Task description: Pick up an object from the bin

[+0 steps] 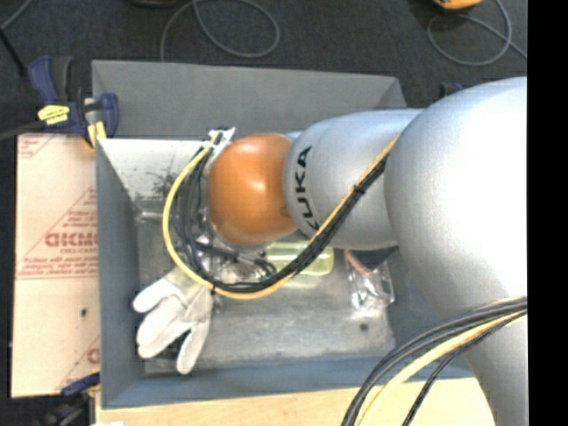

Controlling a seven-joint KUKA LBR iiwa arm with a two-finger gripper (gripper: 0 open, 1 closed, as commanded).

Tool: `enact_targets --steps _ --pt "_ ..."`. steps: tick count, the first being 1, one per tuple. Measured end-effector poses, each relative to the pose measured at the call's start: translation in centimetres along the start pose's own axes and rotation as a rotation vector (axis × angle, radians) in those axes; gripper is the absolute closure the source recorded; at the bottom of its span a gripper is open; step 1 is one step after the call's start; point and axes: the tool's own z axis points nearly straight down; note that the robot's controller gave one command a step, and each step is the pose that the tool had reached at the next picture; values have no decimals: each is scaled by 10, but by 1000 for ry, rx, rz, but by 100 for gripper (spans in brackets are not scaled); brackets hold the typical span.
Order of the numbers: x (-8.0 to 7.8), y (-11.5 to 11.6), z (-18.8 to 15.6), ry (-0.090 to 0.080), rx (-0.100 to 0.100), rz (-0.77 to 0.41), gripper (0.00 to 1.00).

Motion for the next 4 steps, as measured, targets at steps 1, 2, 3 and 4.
enact_targets --steps 1,2,3,4 --pt "0 0 0 0 0 0 100" --pt "1 0 -3 0 0 0 100" --pt "4 -1 -19 17 -1 0 100" --pt "2 -1 -37 9 -1 3 100"
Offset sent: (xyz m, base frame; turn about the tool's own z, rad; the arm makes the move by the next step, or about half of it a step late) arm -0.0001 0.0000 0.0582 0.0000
